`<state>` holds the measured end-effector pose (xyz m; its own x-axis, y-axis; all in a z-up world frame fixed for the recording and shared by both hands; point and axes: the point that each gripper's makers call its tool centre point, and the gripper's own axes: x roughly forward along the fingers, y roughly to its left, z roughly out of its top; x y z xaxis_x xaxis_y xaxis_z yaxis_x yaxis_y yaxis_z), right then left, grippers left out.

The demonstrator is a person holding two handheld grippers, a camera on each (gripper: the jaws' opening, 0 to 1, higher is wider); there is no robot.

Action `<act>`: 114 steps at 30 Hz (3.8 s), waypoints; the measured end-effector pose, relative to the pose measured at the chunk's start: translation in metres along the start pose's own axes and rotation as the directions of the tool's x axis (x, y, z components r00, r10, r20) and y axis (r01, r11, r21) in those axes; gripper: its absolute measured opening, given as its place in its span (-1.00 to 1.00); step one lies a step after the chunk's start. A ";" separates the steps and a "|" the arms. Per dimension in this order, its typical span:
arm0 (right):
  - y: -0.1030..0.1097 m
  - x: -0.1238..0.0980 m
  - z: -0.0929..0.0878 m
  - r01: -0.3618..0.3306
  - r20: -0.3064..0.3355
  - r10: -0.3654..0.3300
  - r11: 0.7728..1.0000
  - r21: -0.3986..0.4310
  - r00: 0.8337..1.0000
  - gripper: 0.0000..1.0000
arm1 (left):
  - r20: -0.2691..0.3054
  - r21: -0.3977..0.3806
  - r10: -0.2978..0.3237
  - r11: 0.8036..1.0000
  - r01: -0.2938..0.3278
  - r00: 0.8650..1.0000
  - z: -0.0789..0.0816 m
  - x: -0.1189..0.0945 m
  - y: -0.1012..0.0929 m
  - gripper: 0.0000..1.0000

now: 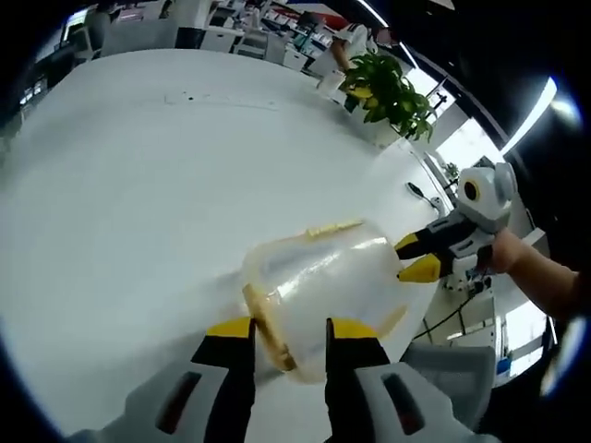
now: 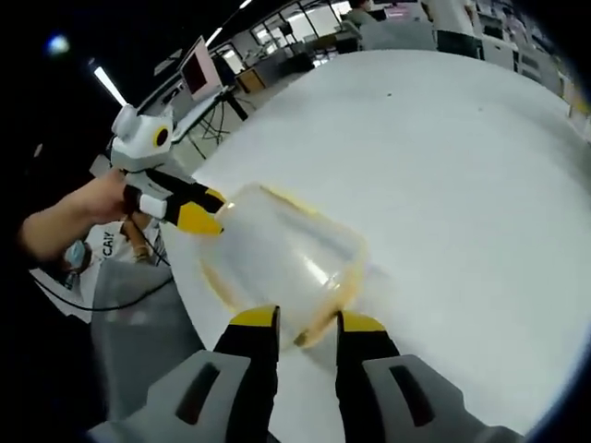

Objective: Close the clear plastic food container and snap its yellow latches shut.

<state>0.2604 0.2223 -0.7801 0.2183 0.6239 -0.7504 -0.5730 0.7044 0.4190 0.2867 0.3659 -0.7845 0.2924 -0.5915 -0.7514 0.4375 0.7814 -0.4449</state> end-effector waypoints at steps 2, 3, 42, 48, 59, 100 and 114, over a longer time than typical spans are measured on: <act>0.003 0.002 0.000 0.005 0.004 -0.005 1.000 0.009 1.000 -0.60 | 0.011 -0.006 0.007 1.000 -0.007 1.000 -0.001 -0.002 0.002 -0.55; 0.004 0.003 0.001 0.011 0.009 -0.011 1.000 0.006 1.000 -0.60 | 0.017 -0.004 0.010 1.000 -0.010 1.000 -0.001 -0.003 0.003 -0.55; 0.021 0.008 0.023 0.140 0.076 -0.118 0.812 -0.566 0.990 -0.53 | 0.264 0.485 0.106 0.844 -0.227 0.959 0.027 -0.025 -0.013 -0.59; 0.036 0.015 0.030 0.089 0.069 -0.060 0.810 -0.580 0.996 -0.43 | 0.230 0.510 0.043 0.846 -0.158 0.972 0.028 -0.017 -0.021 -0.56; 0.050 0.031 0.050 0.033 0.076 0.014 0.813 -0.581 0.997 -0.37 | 0.209 0.598 -0.032 0.795 -0.102 0.977 0.024 -0.013 -0.048 -0.58; 0.060 0.052 0.075 -0.041 0.017 0.069 0.758 -0.651 0.997 -0.40 | 0.083 0.748 -0.045 0.663 -0.033 0.996 -0.011 0.001 -0.068 -0.40; 0.056 0.061 0.081 -0.166 -0.154 0.086 0.749 -0.642 0.984 -0.33 | 0.045 0.870 0.038 0.489 -0.058 0.998 -0.023 0.014 -0.066 -0.14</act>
<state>0.3057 0.3270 -0.7607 0.0438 0.6227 -0.7812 -0.9722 0.2066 0.1102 0.2427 0.3106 -0.7774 0.3468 -0.5693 -0.7454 0.9371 0.2433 0.2501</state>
